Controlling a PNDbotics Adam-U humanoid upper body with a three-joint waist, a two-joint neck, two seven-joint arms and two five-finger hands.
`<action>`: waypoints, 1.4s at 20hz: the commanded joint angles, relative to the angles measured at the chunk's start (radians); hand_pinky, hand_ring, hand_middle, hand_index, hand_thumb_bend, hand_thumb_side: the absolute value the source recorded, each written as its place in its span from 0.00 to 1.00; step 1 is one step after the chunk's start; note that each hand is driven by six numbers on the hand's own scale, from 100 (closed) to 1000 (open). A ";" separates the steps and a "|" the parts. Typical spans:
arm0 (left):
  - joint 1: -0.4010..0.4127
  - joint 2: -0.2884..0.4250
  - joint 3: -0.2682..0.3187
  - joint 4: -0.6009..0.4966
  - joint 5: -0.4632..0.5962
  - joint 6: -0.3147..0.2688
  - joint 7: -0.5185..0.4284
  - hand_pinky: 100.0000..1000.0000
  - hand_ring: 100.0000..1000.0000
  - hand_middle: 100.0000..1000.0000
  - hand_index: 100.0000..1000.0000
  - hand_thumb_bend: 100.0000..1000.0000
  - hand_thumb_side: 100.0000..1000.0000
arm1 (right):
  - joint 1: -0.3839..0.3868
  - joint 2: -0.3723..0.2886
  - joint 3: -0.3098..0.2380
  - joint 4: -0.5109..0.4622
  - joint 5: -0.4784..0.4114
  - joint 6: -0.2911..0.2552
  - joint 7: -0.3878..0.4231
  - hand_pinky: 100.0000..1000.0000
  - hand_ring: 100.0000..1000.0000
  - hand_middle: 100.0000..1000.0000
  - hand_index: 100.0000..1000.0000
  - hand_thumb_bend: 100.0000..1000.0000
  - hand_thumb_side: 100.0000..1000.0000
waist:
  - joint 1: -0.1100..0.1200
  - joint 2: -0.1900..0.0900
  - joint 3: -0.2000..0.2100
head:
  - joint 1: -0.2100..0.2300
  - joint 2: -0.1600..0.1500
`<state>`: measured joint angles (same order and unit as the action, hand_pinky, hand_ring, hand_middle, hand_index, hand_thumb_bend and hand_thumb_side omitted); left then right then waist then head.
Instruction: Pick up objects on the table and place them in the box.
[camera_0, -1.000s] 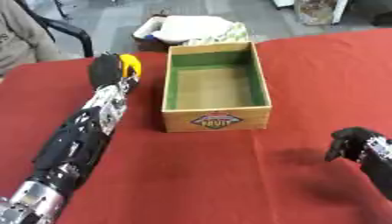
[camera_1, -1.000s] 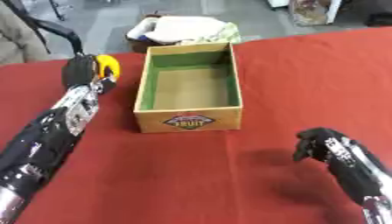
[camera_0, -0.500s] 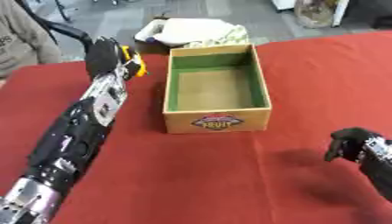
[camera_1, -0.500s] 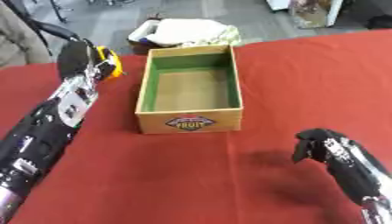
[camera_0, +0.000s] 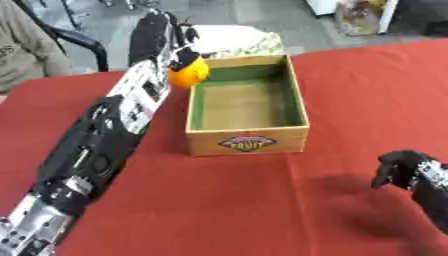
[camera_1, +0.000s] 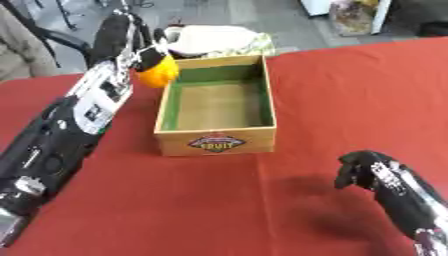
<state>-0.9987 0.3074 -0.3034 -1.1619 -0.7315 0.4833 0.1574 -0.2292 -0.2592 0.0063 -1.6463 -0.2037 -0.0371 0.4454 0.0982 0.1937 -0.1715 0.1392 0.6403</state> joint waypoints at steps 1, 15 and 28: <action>-0.019 -0.008 -0.028 -0.021 -0.039 -0.005 -0.064 0.39 0.24 0.14 0.25 0.00 0.18 | -0.017 -0.005 -0.002 -0.020 -0.007 0.000 0.003 0.52 0.49 0.47 0.65 0.00 0.70 | -0.006 -0.018 -0.002 | 0.003 -0.011; 0.021 -0.044 -0.046 0.022 -0.071 -0.021 -0.137 0.42 0.29 0.20 0.31 0.00 0.16 | -0.017 -0.005 -0.003 -0.020 -0.005 0.000 0.003 0.52 0.49 0.47 0.65 0.00 0.70 | -0.008 -0.015 0.002 | 0.006 -0.014; 0.253 0.092 0.072 -0.381 0.277 0.058 0.032 0.45 0.42 0.39 0.49 0.00 0.36 | -0.008 -0.007 -0.011 -0.023 -0.004 0.000 -0.004 0.52 0.49 0.47 0.65 0.00 0.71 | -0.008 -0.015 0.028 | -0.009 -0.017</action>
<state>-0.7364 0.3588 -0.2600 -1.4796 -0.5038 0.5343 0.1543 -0.2287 -0.2585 0.0023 -1.6465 -0.2041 -0.0371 0.4450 0.0965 0.1942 -0.1437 0.1319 0.6317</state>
